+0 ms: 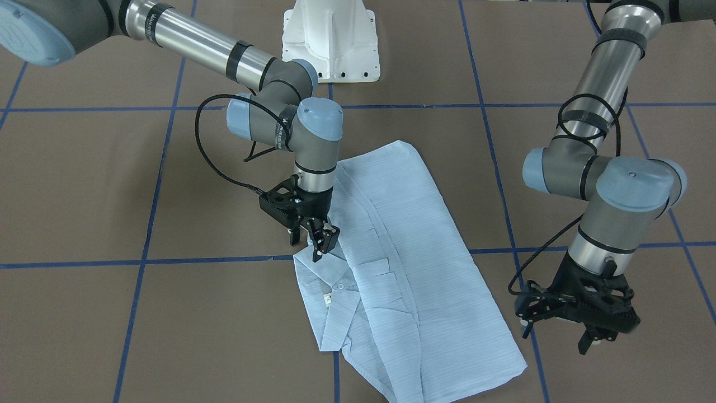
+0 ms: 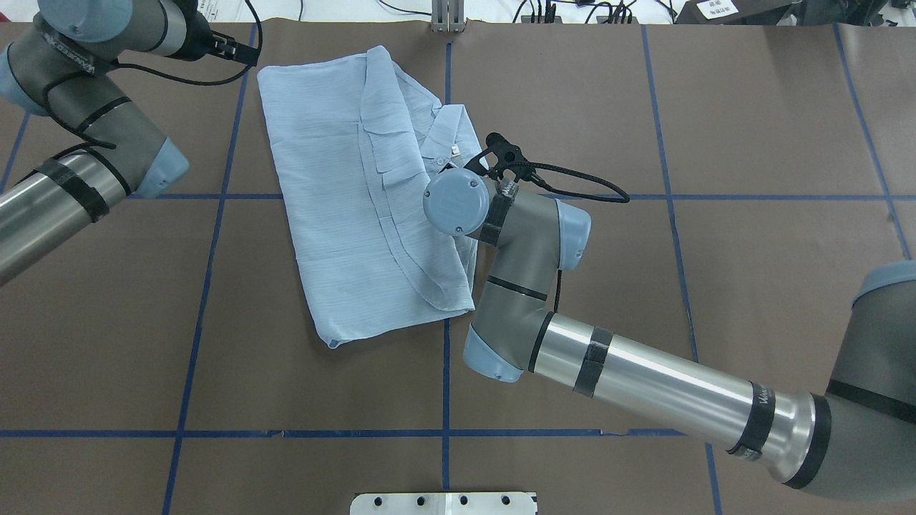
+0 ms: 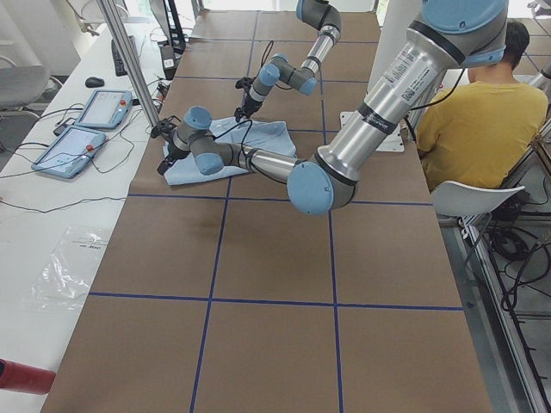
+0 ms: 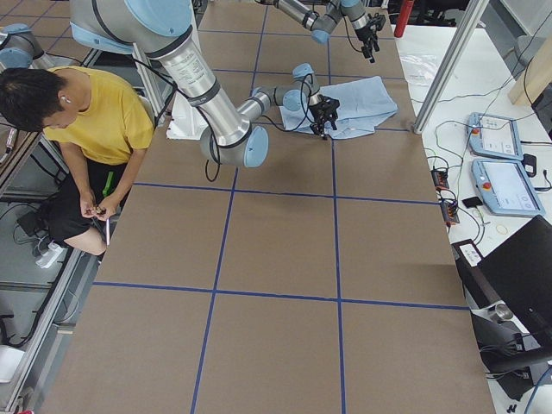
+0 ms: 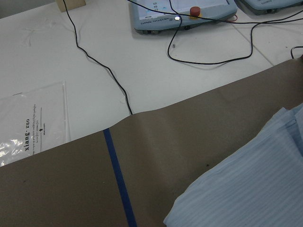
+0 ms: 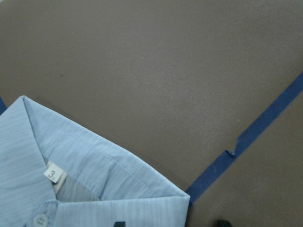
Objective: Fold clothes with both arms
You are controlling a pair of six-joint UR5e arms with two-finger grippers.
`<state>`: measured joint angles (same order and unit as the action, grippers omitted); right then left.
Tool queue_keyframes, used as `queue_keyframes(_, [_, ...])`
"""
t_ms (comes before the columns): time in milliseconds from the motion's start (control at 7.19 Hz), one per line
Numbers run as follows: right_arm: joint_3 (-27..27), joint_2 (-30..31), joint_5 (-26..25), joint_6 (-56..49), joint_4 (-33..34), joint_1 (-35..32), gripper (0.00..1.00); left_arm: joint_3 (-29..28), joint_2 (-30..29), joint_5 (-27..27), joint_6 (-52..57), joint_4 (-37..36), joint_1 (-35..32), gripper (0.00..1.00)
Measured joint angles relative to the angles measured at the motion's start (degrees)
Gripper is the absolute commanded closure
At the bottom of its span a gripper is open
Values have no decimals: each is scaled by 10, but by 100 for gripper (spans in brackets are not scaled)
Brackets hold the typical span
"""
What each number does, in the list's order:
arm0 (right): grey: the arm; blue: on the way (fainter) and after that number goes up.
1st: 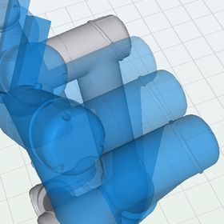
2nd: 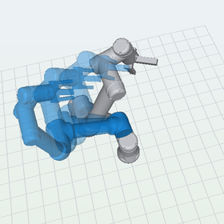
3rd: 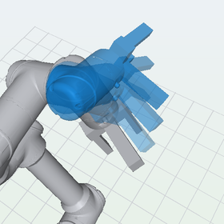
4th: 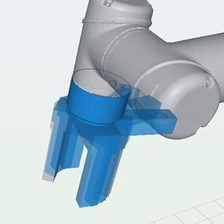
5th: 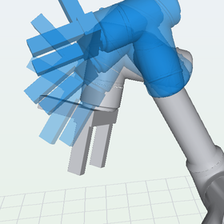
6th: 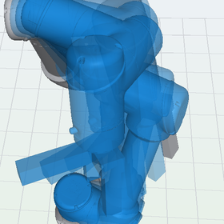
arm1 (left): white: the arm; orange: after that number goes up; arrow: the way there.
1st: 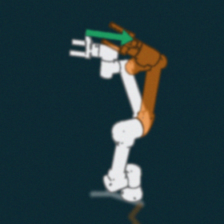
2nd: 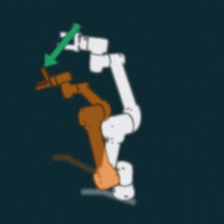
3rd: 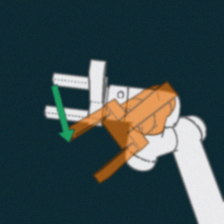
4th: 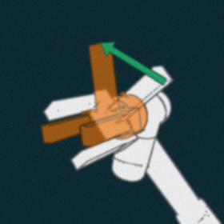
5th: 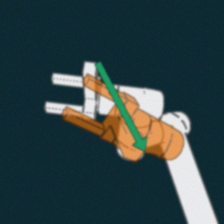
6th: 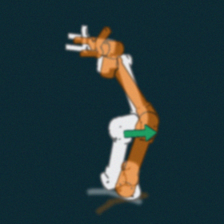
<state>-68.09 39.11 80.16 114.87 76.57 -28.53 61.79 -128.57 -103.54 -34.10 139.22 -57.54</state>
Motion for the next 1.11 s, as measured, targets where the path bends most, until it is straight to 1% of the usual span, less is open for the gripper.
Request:
queue_keyframes(695, [-1, -1, -1, -24, -1, 1, 100, 0, 11, 0, -1, 17, 1, 0])
queue_keyframes(834, [-6, -2, -1, -35, 1, 1, 98, 0, 11, 0, -1, 18, 1, 0])
queue_keyframes(1112, [-13, 0, 0, -56, 11, 1, 100, 0, 12, 0, -1, 21, 1, 0])
